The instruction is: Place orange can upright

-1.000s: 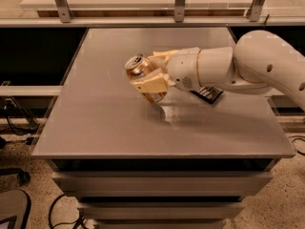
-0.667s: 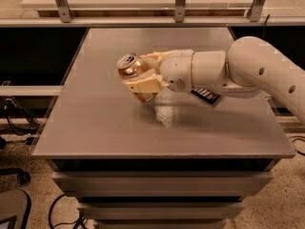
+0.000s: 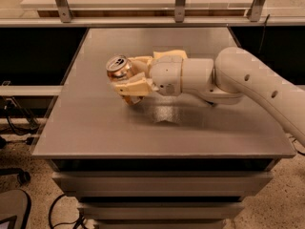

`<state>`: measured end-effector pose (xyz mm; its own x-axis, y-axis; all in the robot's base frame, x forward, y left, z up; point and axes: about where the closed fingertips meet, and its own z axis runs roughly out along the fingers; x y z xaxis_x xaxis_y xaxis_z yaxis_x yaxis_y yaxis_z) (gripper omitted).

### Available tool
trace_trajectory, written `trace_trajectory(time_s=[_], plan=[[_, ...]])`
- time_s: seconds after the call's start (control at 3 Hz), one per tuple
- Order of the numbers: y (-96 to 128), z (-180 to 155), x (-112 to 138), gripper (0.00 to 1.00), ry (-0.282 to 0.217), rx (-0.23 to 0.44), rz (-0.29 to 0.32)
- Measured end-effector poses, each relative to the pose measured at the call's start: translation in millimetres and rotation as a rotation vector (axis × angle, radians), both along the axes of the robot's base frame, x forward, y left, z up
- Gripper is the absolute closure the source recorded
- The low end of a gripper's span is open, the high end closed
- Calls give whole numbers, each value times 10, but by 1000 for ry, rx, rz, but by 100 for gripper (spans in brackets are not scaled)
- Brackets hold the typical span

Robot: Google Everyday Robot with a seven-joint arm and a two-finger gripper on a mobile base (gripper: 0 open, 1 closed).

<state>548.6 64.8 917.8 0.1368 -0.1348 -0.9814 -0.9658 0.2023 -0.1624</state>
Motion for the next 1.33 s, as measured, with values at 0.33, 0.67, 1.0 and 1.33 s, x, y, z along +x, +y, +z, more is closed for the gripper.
trace_trajectory(time_s=[0.33, 0.67, 1.0, 1.33], plan=[[53, -24, -22, 100, 0, 24, 15], [87, -49, -35, 100, 1, 43, 21], [113, -67, -50, 100, 0, 62, 15], [142, -67, -76, 100, -7, 86, 7]])
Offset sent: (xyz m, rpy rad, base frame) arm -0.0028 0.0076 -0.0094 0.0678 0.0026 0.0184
